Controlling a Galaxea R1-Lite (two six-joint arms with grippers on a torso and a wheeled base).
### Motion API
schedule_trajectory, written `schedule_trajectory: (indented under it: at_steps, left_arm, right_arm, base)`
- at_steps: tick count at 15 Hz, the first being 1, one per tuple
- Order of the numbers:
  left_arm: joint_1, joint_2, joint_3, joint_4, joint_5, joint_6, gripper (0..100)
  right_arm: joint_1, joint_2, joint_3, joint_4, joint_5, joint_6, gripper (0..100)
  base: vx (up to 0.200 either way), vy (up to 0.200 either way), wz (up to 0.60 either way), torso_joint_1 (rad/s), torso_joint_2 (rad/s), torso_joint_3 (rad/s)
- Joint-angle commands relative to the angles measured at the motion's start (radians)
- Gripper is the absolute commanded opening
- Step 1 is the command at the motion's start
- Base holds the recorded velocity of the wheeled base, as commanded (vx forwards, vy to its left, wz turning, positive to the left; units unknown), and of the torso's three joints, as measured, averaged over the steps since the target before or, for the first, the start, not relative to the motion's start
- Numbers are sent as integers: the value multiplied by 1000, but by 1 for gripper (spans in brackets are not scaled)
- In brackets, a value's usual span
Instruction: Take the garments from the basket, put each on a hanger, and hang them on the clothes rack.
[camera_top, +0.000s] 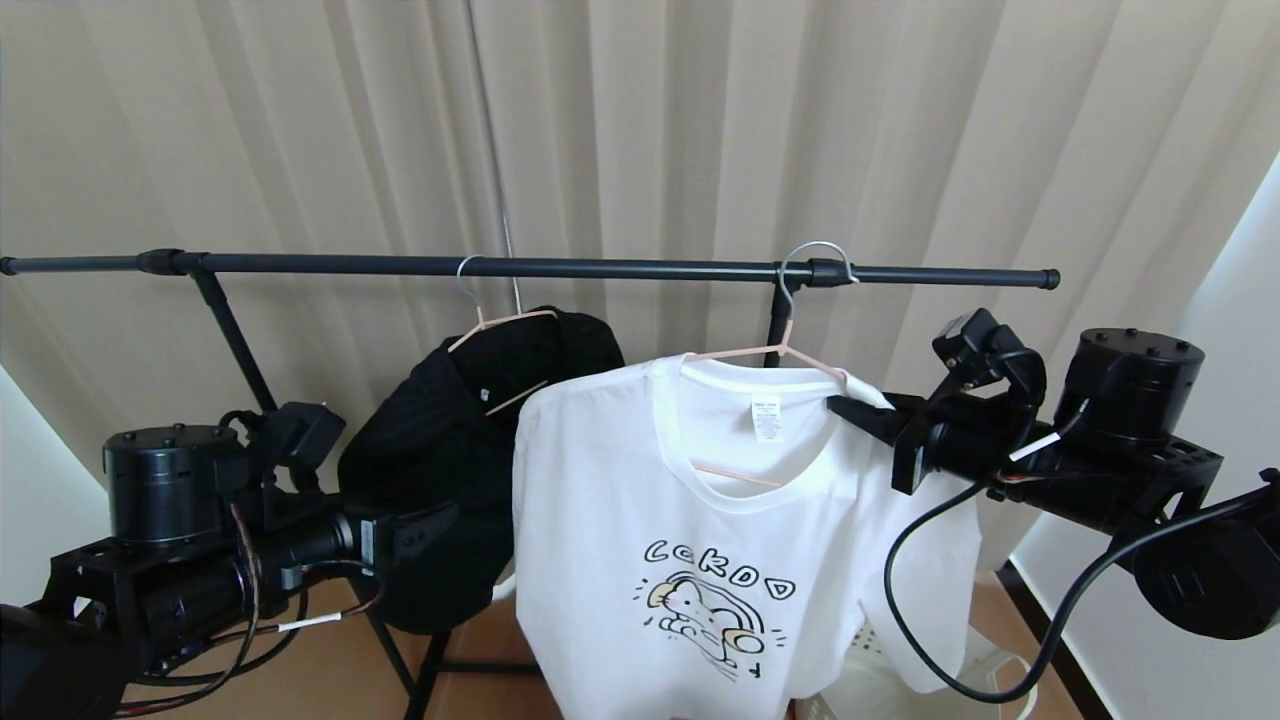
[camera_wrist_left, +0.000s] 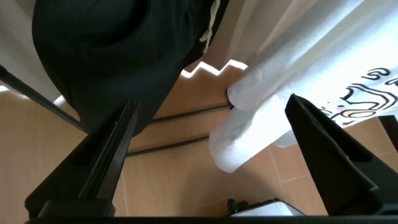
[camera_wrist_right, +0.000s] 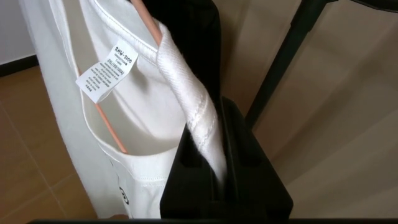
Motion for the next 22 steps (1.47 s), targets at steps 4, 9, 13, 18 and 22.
schedule_trajectory:
  at_steps: [4,9,13,18,22]
  left_arm:
    - [-90,-82,-109,42,-3,-2,100]
    - [-157,-189,-335,395,-69,1,100]
    - [-214,-185,-370,427,-75,30,100]
    - [-219,-174,-517,658,-229,132,100]
    - [-222,-134,-519,665,-313,297,100]
  right_arm:
    - [5,8,12,0,1,-22,0]
    - [13,15,30,0,1,-42,0]
    - [17,8,44,0,2,-57,0]
    - [65,-11,70,0,41,-59,0]
    - [86,-14,81,0,42,-59,0]
  base:
    - [0,0,0,0,0,0]
    - [0,0,0,0,0,0]
    - [0,0,0,0,0,0]
    - [0,0,0,0,0,0]
    - [0,0,0,0,0,0]
